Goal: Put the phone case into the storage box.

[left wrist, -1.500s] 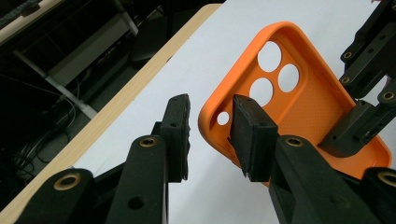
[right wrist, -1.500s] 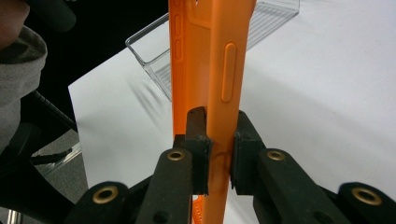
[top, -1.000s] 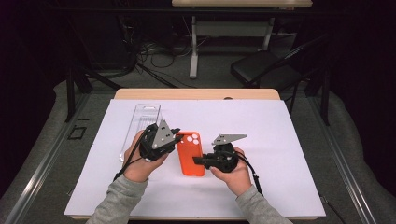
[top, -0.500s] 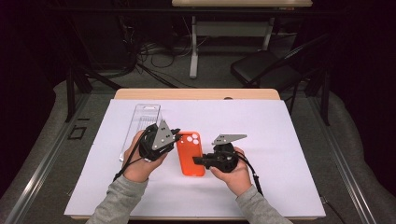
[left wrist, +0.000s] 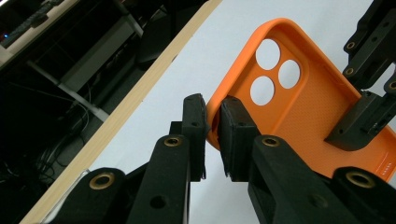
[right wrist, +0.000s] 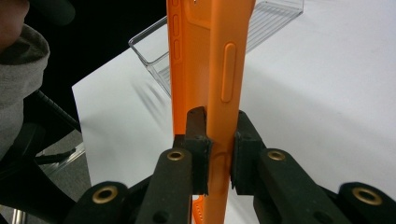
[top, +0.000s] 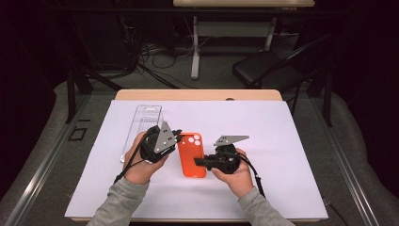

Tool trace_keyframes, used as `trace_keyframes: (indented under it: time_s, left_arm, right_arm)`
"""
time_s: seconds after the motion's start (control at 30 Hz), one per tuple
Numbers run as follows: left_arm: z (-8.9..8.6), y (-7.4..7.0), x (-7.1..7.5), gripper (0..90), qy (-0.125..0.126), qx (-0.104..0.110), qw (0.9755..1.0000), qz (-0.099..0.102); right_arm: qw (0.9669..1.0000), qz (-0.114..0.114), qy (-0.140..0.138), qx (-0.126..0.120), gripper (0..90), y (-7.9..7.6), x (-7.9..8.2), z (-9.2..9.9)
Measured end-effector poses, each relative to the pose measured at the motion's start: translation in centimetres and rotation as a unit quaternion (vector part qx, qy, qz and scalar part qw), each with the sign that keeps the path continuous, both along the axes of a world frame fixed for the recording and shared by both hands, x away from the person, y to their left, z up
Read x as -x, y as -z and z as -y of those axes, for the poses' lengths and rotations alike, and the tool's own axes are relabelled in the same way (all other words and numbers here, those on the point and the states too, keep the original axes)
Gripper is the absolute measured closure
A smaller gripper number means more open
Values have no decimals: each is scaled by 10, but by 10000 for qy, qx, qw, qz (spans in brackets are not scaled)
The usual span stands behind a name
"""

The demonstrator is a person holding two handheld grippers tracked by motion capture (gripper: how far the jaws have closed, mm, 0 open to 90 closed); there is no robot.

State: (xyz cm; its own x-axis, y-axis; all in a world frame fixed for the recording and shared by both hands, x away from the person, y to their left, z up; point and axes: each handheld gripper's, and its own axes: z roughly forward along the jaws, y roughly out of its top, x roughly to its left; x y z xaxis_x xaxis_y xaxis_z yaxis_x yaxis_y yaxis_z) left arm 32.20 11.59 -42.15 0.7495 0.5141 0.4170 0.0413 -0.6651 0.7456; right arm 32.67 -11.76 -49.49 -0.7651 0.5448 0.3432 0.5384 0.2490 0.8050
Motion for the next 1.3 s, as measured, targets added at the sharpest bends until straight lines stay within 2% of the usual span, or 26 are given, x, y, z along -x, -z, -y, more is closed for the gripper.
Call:
trace_keyframes:
  time_s: [0.83,1.2,1.3]
  left_arm:
    - [0,-2,1,817,21,-38,10000,36]
    - [2,0,1,818,38,-69,10000,52]
    - [2,1,1,818,35,-88,9999,50]
  right_arm:
    - [10000,-8,50,-79,787,0,0,1]
    - [9999,27,59,-138,750,-1,0,2]
    - [9998,34,70,-183,712,-1,-1,2]
